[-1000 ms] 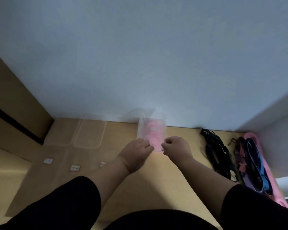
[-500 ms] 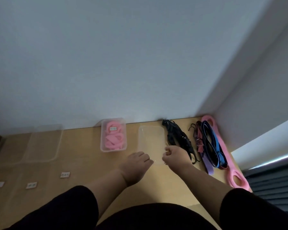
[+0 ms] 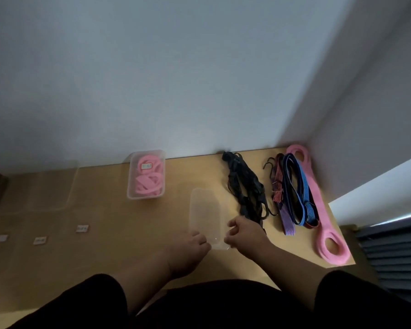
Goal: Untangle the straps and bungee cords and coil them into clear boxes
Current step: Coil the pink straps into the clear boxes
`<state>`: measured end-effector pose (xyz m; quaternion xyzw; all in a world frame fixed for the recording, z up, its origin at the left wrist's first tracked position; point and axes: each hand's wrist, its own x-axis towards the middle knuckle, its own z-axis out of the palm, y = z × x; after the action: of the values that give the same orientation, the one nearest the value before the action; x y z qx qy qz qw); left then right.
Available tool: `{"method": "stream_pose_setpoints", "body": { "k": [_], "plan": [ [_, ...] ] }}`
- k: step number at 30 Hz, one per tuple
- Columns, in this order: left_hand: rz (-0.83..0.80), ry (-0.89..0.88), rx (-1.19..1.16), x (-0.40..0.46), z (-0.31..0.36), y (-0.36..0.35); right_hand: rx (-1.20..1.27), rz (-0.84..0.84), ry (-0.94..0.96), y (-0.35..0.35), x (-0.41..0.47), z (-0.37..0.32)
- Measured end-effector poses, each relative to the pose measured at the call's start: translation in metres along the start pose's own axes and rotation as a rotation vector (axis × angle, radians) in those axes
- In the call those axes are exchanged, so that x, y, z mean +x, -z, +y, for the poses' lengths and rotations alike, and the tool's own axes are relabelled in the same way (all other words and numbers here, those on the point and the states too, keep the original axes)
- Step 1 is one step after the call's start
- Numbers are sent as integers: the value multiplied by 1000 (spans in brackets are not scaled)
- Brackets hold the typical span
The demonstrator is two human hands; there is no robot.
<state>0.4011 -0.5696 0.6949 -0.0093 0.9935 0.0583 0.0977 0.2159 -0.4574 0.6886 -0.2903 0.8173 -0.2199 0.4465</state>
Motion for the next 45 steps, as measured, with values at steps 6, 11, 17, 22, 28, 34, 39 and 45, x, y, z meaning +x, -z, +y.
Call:
{"method": "stream_pose_setpoints", "body": {
  "k": [6,11,17,22,28,34,39,45],
  "plan": [
    [128,-11,-61,9,11,6,-9,-26,60,5,0,8],
    [201,22,-138,35,21,18,-31,33,135,29,-8,18],
    [235,-174,-69,105,53,34,-95,135,159,81,-28,53],
    [33,-234,-95,169,96,34,-185,280,83,123,-50,108],
    [-109,-288,-91,232,159,31,-512,279,44,154,-74,180],
    [-147,-325,112,258,186,12,-744,248,64,151,-78,219],
    [-109,-155,33,266,189,-1,-728,268,56,144,-69,231],
    [-72,-102,16,269,192,-8,-697,309,91,145,-67,234]
  ]
}}
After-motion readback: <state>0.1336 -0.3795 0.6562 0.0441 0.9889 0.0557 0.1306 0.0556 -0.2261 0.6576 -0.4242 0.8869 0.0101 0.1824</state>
